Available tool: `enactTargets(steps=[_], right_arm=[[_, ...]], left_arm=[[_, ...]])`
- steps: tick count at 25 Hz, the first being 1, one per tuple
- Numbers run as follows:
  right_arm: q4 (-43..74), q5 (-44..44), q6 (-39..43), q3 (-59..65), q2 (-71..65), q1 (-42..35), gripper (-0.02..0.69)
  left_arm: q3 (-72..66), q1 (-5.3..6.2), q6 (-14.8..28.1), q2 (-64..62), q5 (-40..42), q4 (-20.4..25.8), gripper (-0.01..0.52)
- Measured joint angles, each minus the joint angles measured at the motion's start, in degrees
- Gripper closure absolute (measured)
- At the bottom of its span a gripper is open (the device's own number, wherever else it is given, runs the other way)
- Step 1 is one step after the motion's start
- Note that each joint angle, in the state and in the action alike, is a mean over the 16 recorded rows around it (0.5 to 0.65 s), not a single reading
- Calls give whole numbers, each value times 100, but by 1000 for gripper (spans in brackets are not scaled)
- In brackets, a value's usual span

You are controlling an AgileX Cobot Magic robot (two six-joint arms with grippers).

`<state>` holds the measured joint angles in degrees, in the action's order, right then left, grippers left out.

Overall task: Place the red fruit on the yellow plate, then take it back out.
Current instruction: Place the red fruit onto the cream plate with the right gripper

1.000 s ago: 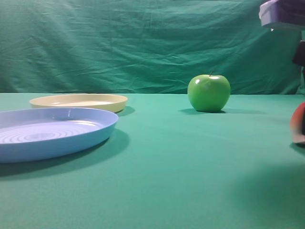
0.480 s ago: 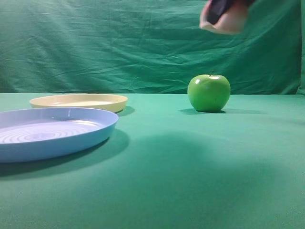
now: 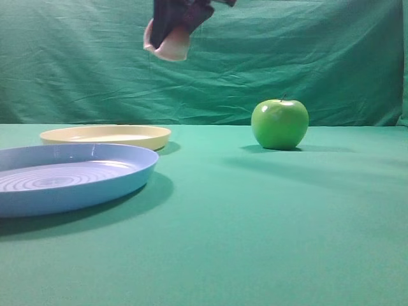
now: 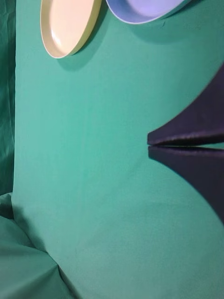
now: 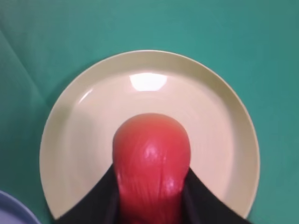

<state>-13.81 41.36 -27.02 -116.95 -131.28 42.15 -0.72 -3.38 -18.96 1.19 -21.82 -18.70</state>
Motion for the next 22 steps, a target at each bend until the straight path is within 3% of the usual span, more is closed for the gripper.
enactTargets(steps=[4, 16, 19, 22], right_arm=[[-239, -221, -240, -168, -408, 58, 397], [-508, -205, -481, -282, -602, 3, 74], [-491, 89, -376, -334, -361, -89, 81], [-460, 492, -218, -384, 1, -223, 169]], left_arm=[[0, 0, 0, 0, 0, 0, 514], [0, 0, 0, 0, 0, 0, 514], [0, 0, 0, 0, 0, 0, 514], [0, 0, 0, 0, 0, 0, 514]])
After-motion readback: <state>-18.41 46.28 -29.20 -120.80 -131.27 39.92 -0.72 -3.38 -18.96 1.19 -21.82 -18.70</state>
